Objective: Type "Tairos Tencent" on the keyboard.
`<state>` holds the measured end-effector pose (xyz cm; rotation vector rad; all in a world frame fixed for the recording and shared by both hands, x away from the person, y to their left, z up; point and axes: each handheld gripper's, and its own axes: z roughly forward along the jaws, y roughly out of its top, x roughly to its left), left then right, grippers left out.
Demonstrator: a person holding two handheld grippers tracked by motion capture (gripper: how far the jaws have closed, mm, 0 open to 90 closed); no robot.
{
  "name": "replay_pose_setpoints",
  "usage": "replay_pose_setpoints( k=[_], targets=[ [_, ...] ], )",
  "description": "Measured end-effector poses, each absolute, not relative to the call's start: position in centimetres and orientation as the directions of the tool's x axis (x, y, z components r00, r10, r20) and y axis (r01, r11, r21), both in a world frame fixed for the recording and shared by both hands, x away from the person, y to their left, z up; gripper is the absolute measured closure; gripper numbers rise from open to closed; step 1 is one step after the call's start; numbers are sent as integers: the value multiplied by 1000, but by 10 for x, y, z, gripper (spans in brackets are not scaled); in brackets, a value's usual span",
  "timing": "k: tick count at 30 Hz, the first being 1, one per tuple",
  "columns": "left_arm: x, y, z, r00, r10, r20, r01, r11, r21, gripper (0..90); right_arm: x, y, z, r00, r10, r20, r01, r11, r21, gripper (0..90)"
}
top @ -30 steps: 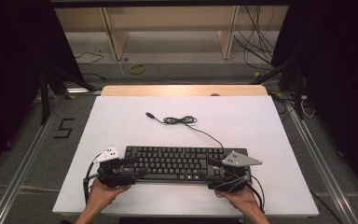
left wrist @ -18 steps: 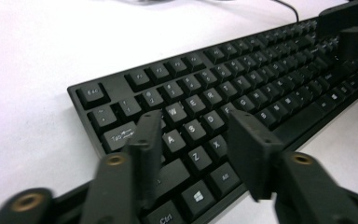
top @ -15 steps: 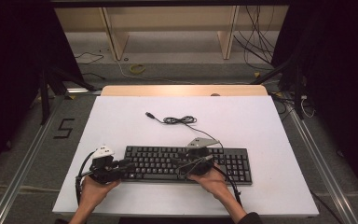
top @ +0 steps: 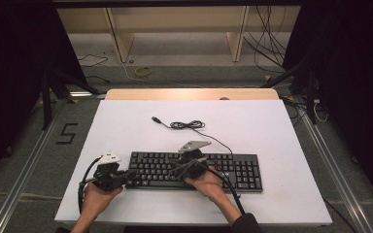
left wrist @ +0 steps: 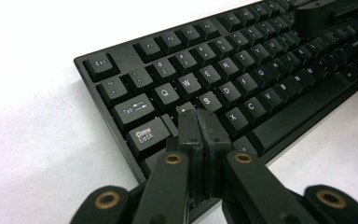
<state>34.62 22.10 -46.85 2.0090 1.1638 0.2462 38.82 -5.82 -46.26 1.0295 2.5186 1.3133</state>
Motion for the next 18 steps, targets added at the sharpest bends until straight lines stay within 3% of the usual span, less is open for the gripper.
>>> replay_pose_setpoints(
  k=[18],
  targets=[
    [347,219,-471,563,802,-197,660,-294,692,893,400,-30,-475,-762,621,182,530,437,726,900]
  ],
)
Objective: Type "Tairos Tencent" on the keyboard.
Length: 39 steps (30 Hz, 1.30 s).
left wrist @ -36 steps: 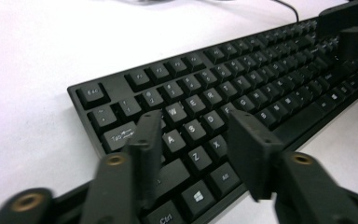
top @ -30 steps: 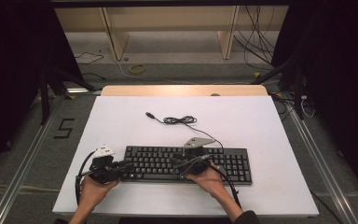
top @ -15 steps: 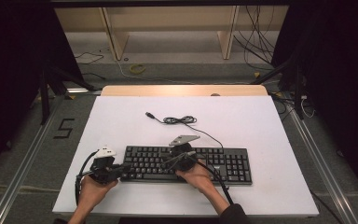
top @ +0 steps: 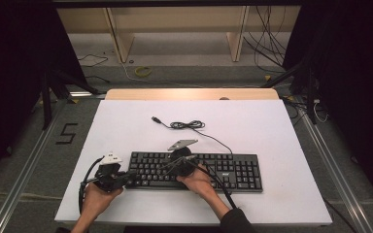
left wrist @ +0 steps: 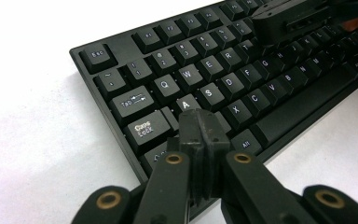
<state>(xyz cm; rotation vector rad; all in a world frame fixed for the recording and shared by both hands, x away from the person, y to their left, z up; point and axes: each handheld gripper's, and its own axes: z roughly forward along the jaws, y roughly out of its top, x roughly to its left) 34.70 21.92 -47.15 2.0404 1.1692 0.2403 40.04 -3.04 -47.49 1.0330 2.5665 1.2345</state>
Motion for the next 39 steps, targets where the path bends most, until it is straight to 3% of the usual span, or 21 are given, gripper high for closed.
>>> replay_pose_setpoints(
  k=[39],
  targets=[
    [350,217,-478,560,808,-185,678,-318,663,895,402,-24,-483,-757,626,187,544,445,712,900]
  ],
)
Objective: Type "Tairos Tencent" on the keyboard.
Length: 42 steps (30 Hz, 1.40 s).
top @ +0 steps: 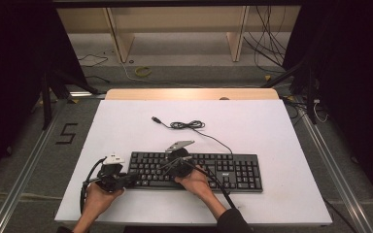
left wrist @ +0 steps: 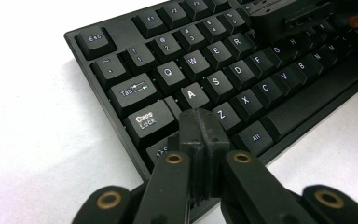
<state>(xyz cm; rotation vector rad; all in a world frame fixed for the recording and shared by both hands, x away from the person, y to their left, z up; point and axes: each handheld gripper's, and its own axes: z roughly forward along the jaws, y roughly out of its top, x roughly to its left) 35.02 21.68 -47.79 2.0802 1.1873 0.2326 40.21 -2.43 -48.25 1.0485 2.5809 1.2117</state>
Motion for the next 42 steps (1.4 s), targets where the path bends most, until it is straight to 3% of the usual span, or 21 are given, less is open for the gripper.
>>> replay_pose_setpoints(
  k=[9,18,25,32,34,42],
  targets=[
    [350,217,-477,558,807,-195,669,-297,681,889,400,-25,-481,-753,627,200,549,432,715,887],
    [348,218,-470,570,796,-204,622,-256,740,805,396,-29,-474,-758,618,210,536,406,740,841],
    [349,218,-469,572,788,-229,608,-220,763,657,399,-39,-464,-756,616,222,530,377,759,705],
    [353,217,-470,561,790,-247,605,-187,774,482,398,-49,-454,-764,605,224,515,364,776,514],
    [354,217,-470,557,793,-247,604,-183,775,463,398,-51,-452,-767,603,217,511,372,775,500],
    [357,218,-471,551,797,-248,611,-183,770,590,396,-63,-446,-772,604,198,494,373,786,426]
  ],
)
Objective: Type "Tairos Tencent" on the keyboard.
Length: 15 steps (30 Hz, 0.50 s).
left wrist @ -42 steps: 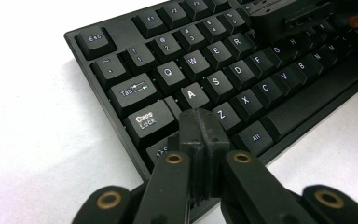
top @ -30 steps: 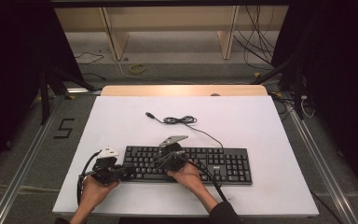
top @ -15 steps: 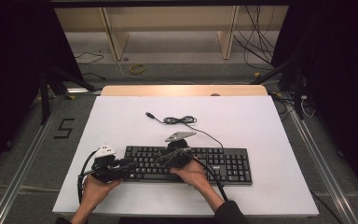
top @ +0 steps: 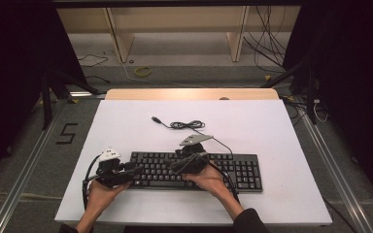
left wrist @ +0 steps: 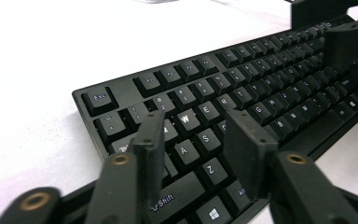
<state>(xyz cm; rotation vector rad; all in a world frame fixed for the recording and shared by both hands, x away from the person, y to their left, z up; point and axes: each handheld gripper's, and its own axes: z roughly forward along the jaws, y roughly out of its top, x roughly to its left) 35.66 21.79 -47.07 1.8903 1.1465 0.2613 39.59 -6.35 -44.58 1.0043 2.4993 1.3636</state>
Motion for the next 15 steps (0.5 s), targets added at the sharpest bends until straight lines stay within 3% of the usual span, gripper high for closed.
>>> replay_pose_setpoints(
  k=[15],
  targets=[
    [360,210,-474,567,798,-206,623,-251,741,856,390,-84,-447,-762,616,201,499,360,788,431]
  ],
)
